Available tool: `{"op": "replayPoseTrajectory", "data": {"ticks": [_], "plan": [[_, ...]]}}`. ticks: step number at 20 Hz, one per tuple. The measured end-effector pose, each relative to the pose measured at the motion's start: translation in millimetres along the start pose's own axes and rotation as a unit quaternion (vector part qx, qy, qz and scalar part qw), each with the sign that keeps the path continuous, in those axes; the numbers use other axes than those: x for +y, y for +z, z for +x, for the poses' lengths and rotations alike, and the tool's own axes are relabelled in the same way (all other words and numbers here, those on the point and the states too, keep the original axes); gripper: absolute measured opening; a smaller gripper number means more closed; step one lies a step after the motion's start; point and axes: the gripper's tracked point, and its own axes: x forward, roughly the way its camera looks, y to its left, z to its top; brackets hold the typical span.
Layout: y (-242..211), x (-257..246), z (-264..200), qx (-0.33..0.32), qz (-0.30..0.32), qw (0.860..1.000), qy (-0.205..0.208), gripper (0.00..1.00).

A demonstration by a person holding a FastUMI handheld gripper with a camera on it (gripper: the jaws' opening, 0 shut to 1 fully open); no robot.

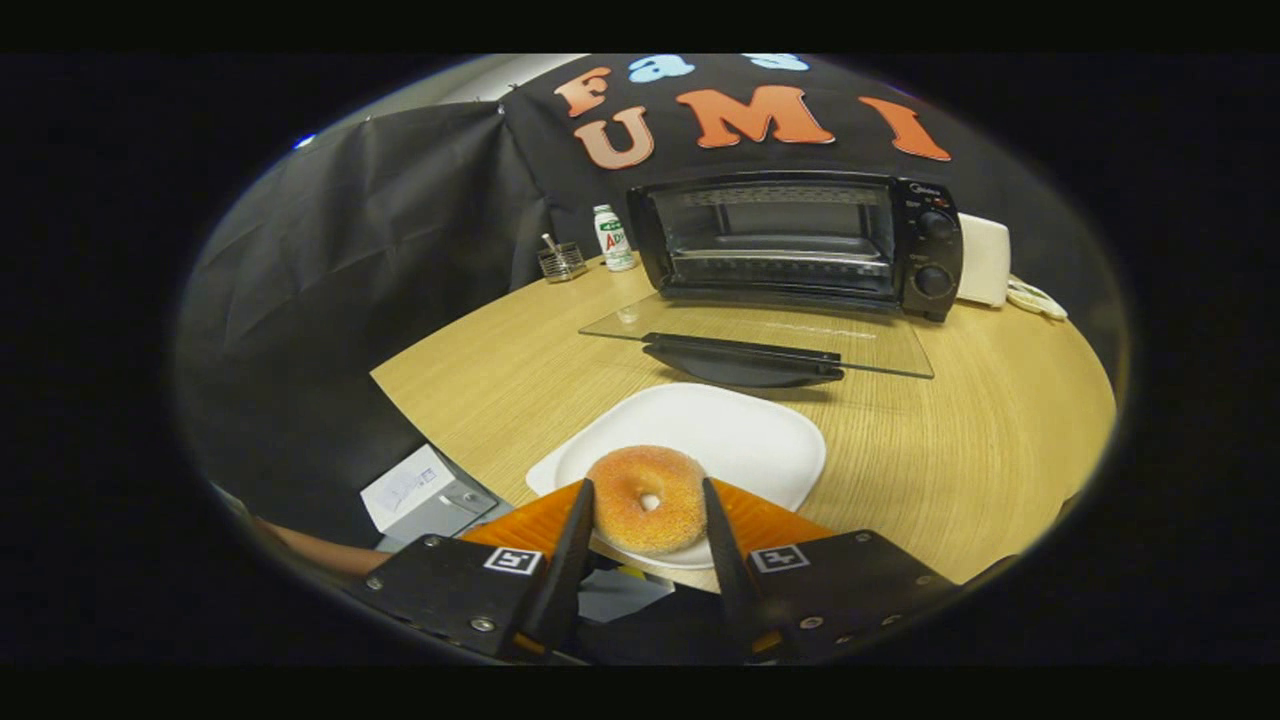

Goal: Open the toaster oven, put the food inside, and close the toaster oven door.

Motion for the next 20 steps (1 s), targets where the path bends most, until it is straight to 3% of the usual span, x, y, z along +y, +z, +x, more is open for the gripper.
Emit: {"op": "replayPoseTrajectory", "data": {"ticks": [3,6,10,13,20], "plan": [[16,4,-1,-0.018,0.045,0.999,0.015,0.51],[39,8,-3,-0.048,0.082,0.995,0.034,0.49],[64,13,6,-0.084,0.166,0.98,0.067,0.48],[90,11,10,-0.118,0.215,0.966,0.086,0.4],[164,5,21,-0.189,0.238,0.946,0.112,0.4]]}}
